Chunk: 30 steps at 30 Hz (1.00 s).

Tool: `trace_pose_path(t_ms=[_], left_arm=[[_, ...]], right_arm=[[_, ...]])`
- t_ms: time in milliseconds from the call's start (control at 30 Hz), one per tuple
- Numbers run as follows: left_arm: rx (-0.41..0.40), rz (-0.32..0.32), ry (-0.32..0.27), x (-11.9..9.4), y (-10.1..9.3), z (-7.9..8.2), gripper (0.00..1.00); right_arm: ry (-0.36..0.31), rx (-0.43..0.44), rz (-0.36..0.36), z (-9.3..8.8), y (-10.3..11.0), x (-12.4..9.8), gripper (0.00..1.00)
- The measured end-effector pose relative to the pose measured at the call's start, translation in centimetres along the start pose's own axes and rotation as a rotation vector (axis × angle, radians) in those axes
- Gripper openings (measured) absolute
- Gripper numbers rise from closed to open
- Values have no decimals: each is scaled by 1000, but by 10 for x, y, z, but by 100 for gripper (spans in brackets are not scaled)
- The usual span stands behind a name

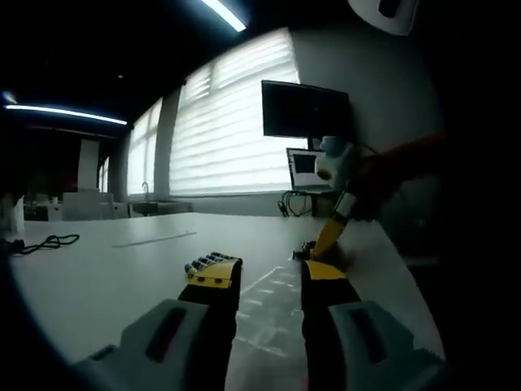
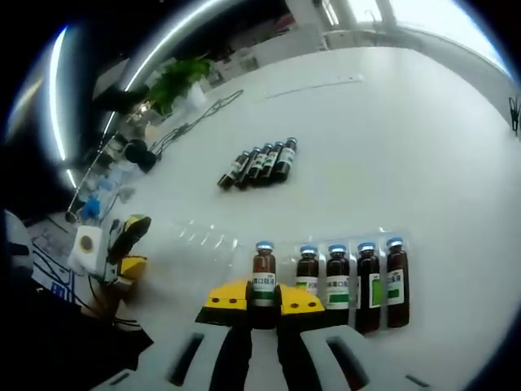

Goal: Grip medicine bottles put into box

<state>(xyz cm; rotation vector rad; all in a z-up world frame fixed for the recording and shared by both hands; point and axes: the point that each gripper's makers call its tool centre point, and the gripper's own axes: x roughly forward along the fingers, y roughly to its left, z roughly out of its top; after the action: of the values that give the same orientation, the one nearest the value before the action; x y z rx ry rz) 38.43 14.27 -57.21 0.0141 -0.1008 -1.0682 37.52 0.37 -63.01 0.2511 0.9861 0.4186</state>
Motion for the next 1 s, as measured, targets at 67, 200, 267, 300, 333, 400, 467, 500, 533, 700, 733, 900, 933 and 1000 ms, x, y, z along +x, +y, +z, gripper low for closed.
trace_pose_path(t_ms=[67,200,267,300,333,400,467,500,533,700,733,900,933,1000], left_arm=[[8,0,-2,0,0,1,20],[-15,-5,1,0,1,0,17],[-22,-3,4,0,2,-1,17],[-24,-4,5,0,2,-1,18],[-19,-2,2,0,2,-1,17],[-10,-2,-4,0,3,0,17],[-6,2,2,0,4,-1,18],[-8,11,8,0,6,-2,20],[-8,14,11,0,6,-3,21],[-17,6,50,1,4,-9,22],[-22,0,50,1,3,-9,22],[-39,-22,48,-2,-1,-9,23],[-38,-21,49,-1,-1,-9,23],[-40,-17,46,-2,0,-9,24]], right_arm=[[-3,1,0,1,-2,0,7],[-6,0,0,2,-5,0,7],[-10,2,0,2,-6,0,7],[-11,5,1,2,-6,0,7],[-13,6,0,2,-7,1,7],[-16,6,-1,1,-7,1,7],[-20,7,-1,2,-8,0,7],[-22,7,-2,2,-8,-1,7],[-25,6,-2,2,-9,-1,7],[-32,7,1,2,-9,-3,7],[-33,6,2,2,-8,-3,7],[-45,10,6,3,-7,-4,7],[-44,10,7,2,-7,-5,7],[-52,10,10,3,-7,-5,7]])
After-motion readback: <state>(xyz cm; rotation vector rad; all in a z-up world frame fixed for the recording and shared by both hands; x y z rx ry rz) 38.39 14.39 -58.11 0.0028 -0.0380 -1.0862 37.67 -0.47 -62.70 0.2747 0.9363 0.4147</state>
